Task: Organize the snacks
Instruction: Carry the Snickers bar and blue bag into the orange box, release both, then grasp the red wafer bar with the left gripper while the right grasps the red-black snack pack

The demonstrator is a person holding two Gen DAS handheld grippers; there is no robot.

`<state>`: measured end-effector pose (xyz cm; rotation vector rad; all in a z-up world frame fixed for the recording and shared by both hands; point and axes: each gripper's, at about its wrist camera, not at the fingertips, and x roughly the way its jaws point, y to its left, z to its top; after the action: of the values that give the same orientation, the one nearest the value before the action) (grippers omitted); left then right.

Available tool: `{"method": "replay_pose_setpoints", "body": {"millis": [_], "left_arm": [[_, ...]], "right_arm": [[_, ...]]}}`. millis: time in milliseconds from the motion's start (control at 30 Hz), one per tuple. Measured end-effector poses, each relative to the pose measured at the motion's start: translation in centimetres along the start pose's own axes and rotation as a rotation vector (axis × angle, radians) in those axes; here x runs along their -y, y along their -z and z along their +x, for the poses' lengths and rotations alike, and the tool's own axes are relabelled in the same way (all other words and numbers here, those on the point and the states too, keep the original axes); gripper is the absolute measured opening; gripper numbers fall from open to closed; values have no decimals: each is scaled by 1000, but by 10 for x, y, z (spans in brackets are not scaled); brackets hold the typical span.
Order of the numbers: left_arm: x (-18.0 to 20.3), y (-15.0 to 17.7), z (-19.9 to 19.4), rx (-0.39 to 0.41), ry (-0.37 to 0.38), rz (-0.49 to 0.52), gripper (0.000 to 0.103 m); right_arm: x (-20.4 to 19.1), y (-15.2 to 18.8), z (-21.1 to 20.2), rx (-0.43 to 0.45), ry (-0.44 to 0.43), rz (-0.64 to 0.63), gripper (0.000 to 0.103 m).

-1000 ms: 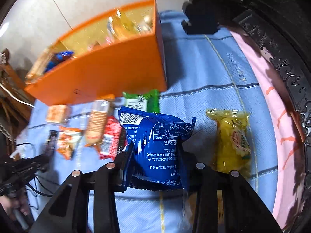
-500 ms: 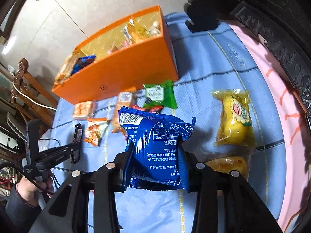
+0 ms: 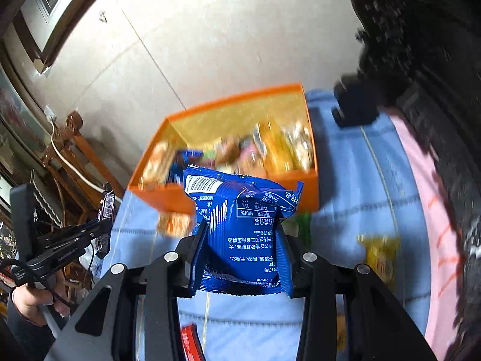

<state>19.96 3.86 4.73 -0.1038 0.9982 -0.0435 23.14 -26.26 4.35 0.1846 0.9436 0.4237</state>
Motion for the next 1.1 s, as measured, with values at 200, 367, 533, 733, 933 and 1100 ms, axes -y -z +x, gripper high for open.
{"method": "replay_pose_setpoints", "body": {"millis": [200, 367, 533, 733, 933, 1100], "left_arm": [[26, -57, 15, 34, 50, 25, 17], [58, -99, 45, 39, 83, 61, 17], [51, -120, 82, 9, 37, -37, 73], [42, -109, 79, 36, -10, -35, 76], [39, -85, 62, 28, -9, -10, 76], [40, -43, 44, -10, 4, 7, 77]], "right_arm": [[-9, -49, 21, 47, -25, -15, 40], [-11, -80, 53, 58, -58, 39, 40], [9, -94, 80, 35, -66, 154, 56], [20, -78, 77, 31, -54, 162, 63], [11, -54, 57, 0, -45, 114, 63], [7, -18, 26, 0, 10, 39, 74]]}}
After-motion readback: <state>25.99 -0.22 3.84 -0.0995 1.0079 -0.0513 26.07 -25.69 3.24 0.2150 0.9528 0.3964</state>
